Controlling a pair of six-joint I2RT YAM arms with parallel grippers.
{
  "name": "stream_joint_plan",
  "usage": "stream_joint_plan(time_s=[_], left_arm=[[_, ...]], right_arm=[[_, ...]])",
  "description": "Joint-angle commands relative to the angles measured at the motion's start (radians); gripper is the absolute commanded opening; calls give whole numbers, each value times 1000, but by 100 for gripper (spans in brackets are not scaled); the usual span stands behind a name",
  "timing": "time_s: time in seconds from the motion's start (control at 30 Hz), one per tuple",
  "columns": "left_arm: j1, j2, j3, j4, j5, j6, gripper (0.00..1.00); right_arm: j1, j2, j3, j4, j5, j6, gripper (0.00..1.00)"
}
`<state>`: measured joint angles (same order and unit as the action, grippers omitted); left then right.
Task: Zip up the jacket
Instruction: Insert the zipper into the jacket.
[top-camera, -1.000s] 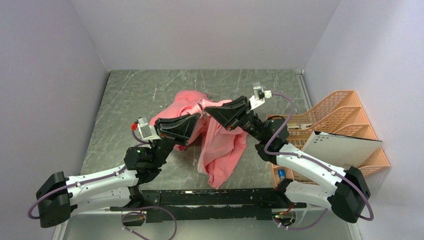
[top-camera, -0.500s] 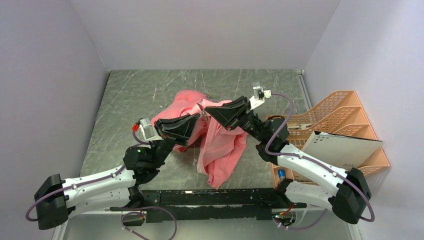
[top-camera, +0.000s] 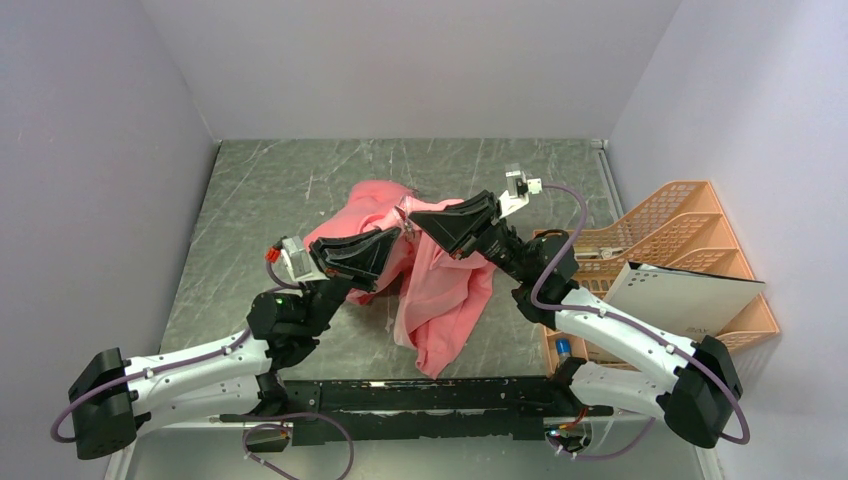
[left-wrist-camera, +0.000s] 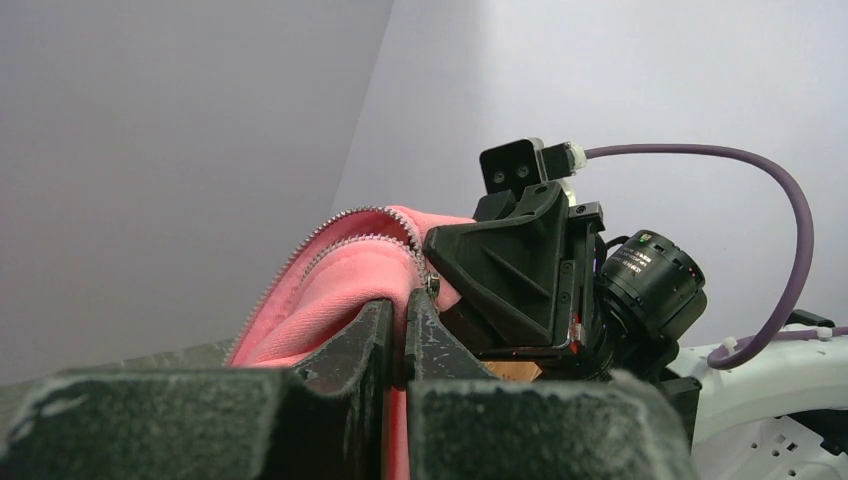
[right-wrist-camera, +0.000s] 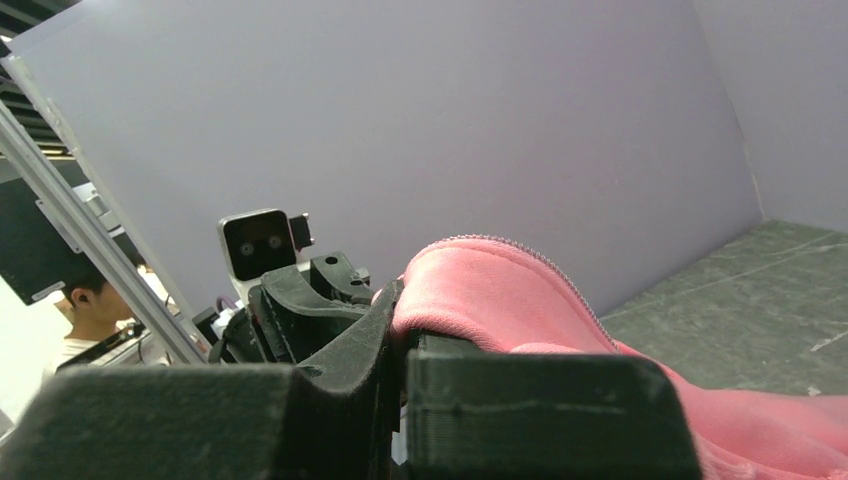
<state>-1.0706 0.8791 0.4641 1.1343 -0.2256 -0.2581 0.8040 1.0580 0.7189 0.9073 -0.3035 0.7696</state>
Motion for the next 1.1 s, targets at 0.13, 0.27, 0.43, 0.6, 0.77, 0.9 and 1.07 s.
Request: stream_joint_plan(time_s=[0.13,0.27,0.43,0.6,0.77,0.9,1.07], left_arm=[[-5,-14,19,26,-26,37,5],[-5,-13,11,85,-65,27,5],[-5,-7,10,122,-85,5,5],[-5,-12,21,129,-84,2,5],[-5,-7,29,132,-71,-4,5],[-5,4,34,144,-46,-14,5],[-5,16,38,160,-15,-39,5]], right_arm=[[6,-34,48,33,25,5,0],[6,-32,44,41,24,10,0],[6,-32,44,39,20,15,0],[5,-28,38,42,18,22,0],[6,-17,42,37,12,29,0],[6,-7,48,33,3,32,0],[5,0,51,28,3,32,0]])
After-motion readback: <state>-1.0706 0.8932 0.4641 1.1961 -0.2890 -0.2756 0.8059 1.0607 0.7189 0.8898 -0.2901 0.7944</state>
